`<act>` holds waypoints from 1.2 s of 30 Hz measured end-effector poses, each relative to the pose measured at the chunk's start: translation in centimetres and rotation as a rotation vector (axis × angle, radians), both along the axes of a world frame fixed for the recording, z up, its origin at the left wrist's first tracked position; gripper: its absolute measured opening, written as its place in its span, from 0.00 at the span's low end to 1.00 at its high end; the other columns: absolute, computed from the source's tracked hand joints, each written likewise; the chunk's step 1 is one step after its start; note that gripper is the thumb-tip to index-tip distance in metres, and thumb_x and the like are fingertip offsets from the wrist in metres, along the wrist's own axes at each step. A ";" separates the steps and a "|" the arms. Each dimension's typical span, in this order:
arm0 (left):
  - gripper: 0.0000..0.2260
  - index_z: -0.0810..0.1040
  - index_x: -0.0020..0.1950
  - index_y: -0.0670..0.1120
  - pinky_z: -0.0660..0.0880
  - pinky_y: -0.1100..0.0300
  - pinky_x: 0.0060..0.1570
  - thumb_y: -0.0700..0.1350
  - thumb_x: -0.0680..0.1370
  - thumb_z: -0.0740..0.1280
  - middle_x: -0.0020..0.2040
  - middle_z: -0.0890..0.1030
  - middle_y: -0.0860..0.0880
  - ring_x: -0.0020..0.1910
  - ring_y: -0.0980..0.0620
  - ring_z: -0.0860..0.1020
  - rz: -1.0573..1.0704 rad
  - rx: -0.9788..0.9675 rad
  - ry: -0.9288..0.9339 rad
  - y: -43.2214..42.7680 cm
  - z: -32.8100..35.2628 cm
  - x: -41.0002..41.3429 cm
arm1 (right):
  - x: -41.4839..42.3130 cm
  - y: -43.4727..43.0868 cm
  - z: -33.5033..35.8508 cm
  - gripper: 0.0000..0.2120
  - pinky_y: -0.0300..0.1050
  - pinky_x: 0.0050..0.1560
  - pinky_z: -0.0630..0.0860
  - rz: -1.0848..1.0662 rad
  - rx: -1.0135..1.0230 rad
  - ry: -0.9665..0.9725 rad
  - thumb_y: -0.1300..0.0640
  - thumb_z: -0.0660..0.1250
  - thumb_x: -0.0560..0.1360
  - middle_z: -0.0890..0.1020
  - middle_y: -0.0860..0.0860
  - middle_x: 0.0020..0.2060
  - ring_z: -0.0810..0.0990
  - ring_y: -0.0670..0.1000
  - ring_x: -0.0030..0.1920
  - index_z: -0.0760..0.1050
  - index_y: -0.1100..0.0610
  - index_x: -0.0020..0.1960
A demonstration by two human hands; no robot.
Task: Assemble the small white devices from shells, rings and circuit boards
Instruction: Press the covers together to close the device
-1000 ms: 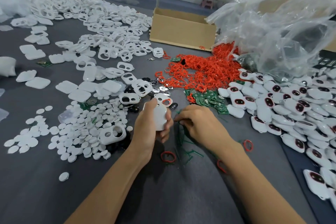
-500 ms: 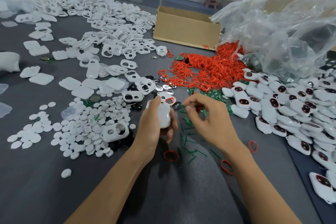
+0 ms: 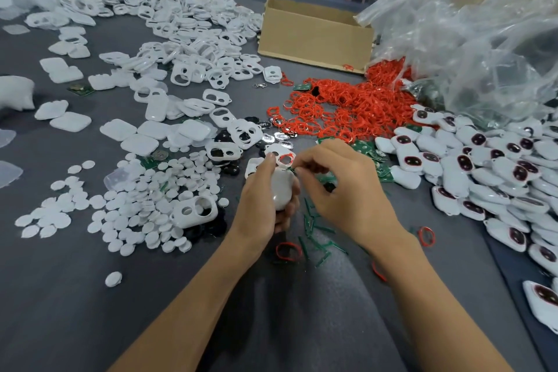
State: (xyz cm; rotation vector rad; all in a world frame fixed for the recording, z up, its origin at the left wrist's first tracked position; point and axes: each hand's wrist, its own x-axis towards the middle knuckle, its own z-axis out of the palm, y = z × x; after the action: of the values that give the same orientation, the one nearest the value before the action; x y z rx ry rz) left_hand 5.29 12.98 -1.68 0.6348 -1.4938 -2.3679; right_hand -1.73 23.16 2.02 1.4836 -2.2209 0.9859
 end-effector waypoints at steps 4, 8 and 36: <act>0.26 0.71 0.30 0.43 0.55 0.69 0.21 0.56 0.83 0.51 0.25 0.67 0.45 0.17 0.55 0.62 0.020 -0.036 0.004 0.2 0.0 -0.1 | 0.2 -0.2 0.4 0.03 0.43 0.43 0.70 0.007 0.068 0.090 0.68 0.70 0.70 0.78 0.55 0.37 0.75 0.57 0.40 0.80 0.64 0.44; 0.27 0.71 0.30 0.43 0.55 0.69 0.21 0.56 0.83 0.51 0.24 0.66 0.44 0.17 0.56 0.61 0.030 -0.079 0.013 0.3 -0.2 -0.1 | 0.3 -0.1 0.8 0.01 0.44 0.42 0.69 0.017 0.141 0.145 0.68 0.69 0.72 0.78 0.57 0.36 0.74 0.57 0.39 0.80 0.65 0.43; 0.29 0.71 0.30 0.37 0.57 0.69 0.20 0.52 0.85 0.48 0.28 0.67 0.39 0.19 0.54 0.62 -0.021 -0.247 0.169 0.6 -1.0 0.2 | -0.3 -0.3 3.6 0.08 0.32 0.33 0.64 -0.019 0.414 -0.087 0.69 0.68 0.64 0.81 0.51 0.32 0.70 0.46 0.31 0.83 0.58 0.37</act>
State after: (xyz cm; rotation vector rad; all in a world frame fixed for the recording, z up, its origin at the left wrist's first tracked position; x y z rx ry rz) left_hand 5.52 13.63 -2.67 0.3524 -1.6855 -2.1421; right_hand -2.02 22.82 5.66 1.6002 -2.6143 0.6172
